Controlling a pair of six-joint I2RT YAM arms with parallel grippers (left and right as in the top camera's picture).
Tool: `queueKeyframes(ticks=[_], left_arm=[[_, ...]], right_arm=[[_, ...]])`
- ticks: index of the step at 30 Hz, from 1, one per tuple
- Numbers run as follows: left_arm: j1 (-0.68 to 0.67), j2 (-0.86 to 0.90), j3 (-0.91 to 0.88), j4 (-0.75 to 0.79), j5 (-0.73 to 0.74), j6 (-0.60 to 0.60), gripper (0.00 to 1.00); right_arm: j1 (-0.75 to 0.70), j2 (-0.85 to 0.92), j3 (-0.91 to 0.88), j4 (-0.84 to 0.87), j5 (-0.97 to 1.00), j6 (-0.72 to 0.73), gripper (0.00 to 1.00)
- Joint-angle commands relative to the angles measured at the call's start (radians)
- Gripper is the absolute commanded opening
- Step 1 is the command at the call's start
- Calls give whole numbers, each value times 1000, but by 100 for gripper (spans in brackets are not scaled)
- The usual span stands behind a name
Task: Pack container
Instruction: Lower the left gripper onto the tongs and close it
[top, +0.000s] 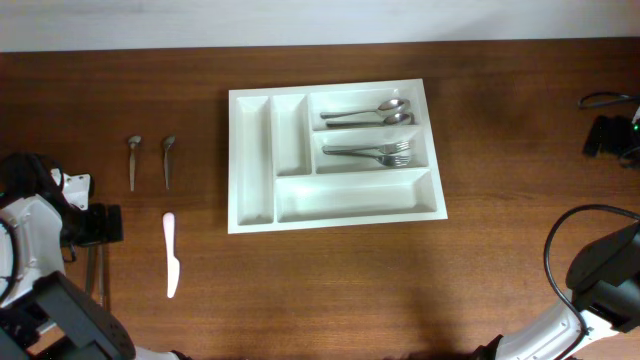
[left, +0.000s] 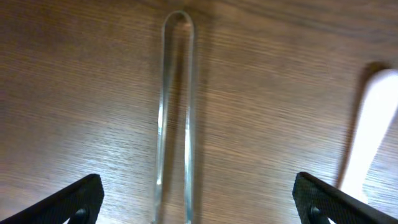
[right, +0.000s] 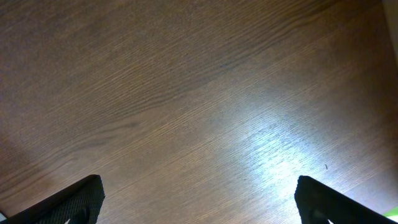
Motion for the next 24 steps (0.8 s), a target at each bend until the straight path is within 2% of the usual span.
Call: queueKeyframes(ticks=[1,6,11,24], left_arm=[[5,37,16,10,-56,71,99],[5,68,14,6,-37,159,99],[6,74,14,8,27,167,99],[62,142,14,5,34,162,99]], right_arm=[[3,-3,-3,3,2,-3,99],[3,-3,-3,3,2,-3,99],[3,-3,-3,3,2,-3,99],[3,-3,-3,3,2,-3,99]])
